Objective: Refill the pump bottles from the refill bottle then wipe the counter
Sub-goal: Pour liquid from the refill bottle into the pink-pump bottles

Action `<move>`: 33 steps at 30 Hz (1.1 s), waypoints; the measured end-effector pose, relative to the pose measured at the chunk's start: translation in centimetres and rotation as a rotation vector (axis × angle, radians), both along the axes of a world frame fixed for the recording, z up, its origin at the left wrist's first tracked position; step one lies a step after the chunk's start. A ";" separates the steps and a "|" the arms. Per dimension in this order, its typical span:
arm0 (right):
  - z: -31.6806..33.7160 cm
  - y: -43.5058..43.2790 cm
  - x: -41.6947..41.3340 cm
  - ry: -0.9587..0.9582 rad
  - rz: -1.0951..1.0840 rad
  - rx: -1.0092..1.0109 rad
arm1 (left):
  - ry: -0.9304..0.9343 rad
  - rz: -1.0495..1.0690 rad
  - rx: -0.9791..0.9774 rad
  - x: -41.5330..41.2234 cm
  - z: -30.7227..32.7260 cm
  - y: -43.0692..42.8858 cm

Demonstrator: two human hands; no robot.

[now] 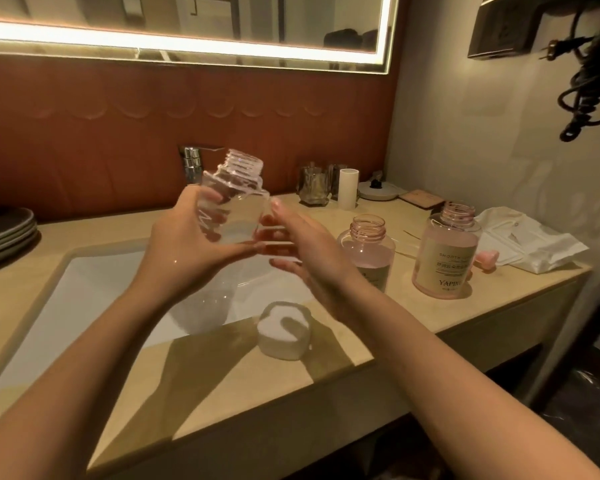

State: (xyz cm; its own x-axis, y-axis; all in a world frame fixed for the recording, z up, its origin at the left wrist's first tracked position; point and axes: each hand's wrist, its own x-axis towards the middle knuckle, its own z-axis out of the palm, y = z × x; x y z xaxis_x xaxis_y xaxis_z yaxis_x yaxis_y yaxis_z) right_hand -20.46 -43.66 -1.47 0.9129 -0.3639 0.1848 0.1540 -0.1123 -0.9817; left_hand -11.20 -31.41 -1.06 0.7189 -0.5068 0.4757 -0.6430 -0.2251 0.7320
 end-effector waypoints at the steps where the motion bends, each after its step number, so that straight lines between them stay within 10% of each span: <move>1: 0.4 0.0 -0.4 0.008 -0.042 -0.154 | 0.018 0.020 -0.038 0.0 -0.2 0.4; 14: -0.8 0.8 -1.7 0.498 0.136 -1.327 | 0.137 0.096 -0.292 0.1 -4.2 3.1; 25: -1.3 0.1 -0.4 0.504 0.203 -1.145 | 0.156 0.049 -0.365 -0.5 -5.5 3.3; 33: 5.8 0.2 1.7 -0.160 -0.190 -0.825 | 0.179 0.047 -0.386 -0.5 -5.8 3.3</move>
State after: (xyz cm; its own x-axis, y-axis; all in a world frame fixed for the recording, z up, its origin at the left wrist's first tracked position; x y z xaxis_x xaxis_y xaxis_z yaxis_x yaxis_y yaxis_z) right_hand -18.72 -43.43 4.29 0.7903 -0.2006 0.5789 0.1897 -0.8183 -0.5425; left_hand -11.71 -28.13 -6.84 0.8256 -0.2810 0.4893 -0.4934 0.0609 0.8677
